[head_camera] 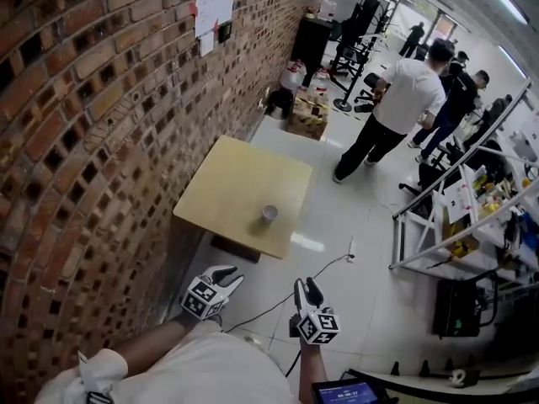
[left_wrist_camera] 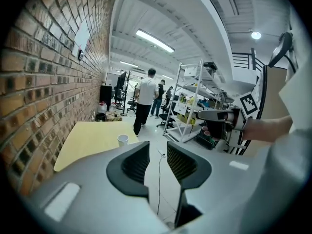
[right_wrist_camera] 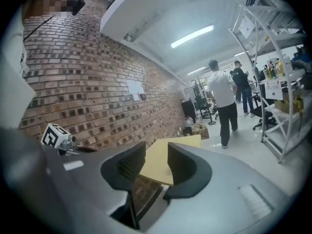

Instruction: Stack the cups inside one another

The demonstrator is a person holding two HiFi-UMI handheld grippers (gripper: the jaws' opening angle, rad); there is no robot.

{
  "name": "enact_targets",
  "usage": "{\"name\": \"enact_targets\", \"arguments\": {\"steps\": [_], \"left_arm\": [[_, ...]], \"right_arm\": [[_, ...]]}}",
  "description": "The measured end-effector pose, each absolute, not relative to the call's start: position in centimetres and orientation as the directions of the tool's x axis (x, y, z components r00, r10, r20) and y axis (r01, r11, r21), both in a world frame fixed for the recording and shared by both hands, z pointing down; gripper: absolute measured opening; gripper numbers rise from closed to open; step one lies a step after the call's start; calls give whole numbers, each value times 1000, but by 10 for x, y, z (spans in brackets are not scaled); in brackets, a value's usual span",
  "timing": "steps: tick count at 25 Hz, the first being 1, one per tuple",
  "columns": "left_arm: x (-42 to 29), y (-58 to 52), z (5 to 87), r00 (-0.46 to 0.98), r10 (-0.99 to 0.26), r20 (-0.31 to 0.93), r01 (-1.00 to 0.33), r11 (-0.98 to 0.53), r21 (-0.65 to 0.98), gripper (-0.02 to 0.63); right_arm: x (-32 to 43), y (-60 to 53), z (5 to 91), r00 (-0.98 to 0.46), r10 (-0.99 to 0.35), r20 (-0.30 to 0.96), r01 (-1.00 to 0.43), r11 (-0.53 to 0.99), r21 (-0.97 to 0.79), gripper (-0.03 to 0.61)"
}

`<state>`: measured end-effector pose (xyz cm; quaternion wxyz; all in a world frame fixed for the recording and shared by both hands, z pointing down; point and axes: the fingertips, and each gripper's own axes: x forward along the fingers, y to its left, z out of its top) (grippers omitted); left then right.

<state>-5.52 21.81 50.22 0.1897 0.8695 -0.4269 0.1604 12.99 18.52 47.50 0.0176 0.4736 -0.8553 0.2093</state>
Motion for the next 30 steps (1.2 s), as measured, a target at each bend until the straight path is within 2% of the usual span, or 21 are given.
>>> {"name": "enact_targets", "arguments": {"steps": [8, 19, 30], "left_arm": [[-57, 304, 515, 486, -724, 489, -867, -470, 167, 132], [-66, 363, 519, 391, -768, 508, -918, -367, 153, 127], [-62, 335, 511, 450, -745, 493, -881, -461, 107, 126]], "right_arm": [[164, 232, 469, -552, -810, 197, -824, 493, -280, 133], [145, 267, 453, -636, -757, 150, -762, 585, -278, 133], [158, 296, 463, -575, -797, 185, -807, 516, -287, 133]]}}
